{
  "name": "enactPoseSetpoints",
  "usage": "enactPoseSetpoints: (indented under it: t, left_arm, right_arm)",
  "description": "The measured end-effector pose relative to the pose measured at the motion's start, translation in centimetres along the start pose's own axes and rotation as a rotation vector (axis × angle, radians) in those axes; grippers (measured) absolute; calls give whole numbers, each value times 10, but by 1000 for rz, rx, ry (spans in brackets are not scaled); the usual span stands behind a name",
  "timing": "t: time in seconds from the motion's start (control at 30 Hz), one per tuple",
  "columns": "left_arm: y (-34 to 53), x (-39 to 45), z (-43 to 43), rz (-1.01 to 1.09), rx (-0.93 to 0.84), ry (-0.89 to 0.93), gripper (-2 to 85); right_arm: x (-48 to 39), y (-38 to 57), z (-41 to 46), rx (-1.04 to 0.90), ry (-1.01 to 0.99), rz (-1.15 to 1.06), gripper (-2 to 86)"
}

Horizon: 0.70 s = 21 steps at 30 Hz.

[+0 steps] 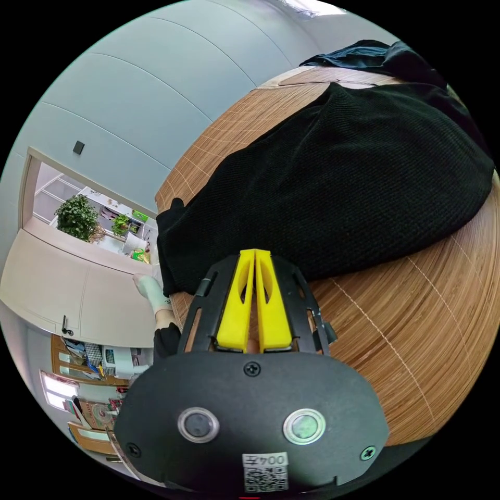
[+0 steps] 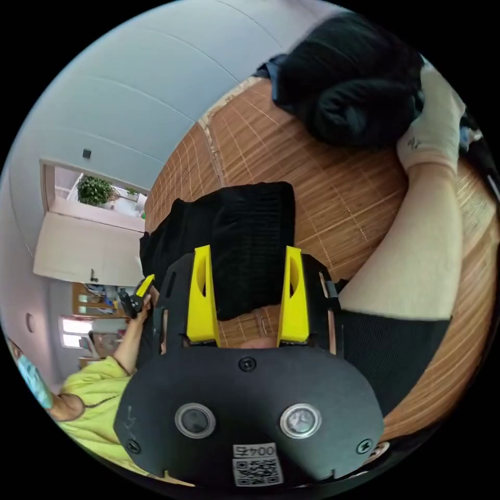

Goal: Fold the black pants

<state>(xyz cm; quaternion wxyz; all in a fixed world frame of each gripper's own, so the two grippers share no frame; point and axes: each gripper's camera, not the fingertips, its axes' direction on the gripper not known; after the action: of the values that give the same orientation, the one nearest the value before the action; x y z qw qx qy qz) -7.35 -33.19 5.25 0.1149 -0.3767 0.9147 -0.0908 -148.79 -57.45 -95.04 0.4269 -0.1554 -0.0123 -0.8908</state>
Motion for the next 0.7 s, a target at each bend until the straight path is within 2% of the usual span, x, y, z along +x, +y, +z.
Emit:
enactPoseSetpoints:
  t: [0.23,0.5,0.67,0.7]
  left_arm:
    - [3,-25,2,-82,-1,119,2]
    - [6,-29,-4,-112,11,128,1]
    - [3,-30,-10,-110,-2,134,4]
    - [2,-32,-11,-118,-9,137,4]
  right_arm:
    - [33,-40,43,-145,-168,-11,188]
    - [-21,-34,60,-148,-139,-119,140]
    - [-100,-19,55,-45,44,-211,80]
    - [-136,-13,50,-20,218,-291,77]
